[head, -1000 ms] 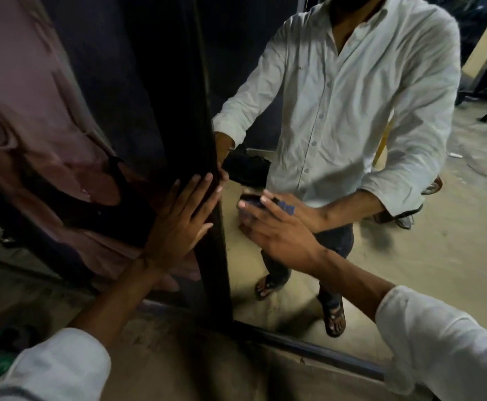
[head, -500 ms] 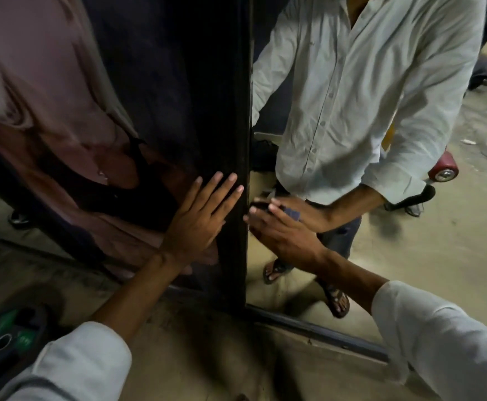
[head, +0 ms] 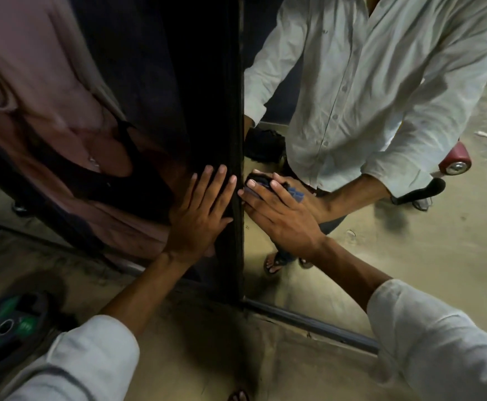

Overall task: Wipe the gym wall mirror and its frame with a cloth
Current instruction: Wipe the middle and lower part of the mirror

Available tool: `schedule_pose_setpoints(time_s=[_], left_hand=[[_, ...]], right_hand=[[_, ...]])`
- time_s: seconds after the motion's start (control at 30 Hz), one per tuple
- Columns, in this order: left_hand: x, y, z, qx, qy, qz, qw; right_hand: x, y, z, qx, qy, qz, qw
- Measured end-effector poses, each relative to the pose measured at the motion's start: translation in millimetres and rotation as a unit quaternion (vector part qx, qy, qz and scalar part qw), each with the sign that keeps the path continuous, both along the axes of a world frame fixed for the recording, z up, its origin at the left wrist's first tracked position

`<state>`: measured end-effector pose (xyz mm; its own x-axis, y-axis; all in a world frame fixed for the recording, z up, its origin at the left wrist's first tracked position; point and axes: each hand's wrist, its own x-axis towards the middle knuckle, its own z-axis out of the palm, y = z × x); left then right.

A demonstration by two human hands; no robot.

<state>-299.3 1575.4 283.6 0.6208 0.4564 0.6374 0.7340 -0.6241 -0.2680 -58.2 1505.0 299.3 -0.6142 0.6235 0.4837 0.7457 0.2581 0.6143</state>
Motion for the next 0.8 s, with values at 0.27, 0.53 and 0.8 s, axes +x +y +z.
schedule_pose_setpoints(time_s=[0.27,0.53,0.8], left_hand=[[4,0,-1,-0.028,-0.004,0.008,1.000],[-3,16,-11,0.020,0.023,-0.016,0.999],[-6,33,-15,0.047,0.022,-0.080,0.995]], right_hand=[[-2,-1,-26,0.016,0.010,-0.003,1.000],[-10,6,-46,0.069,0.029,-0.015,0.997],[-19,10,-56,0.107,0.083,-0.024,0.990]])
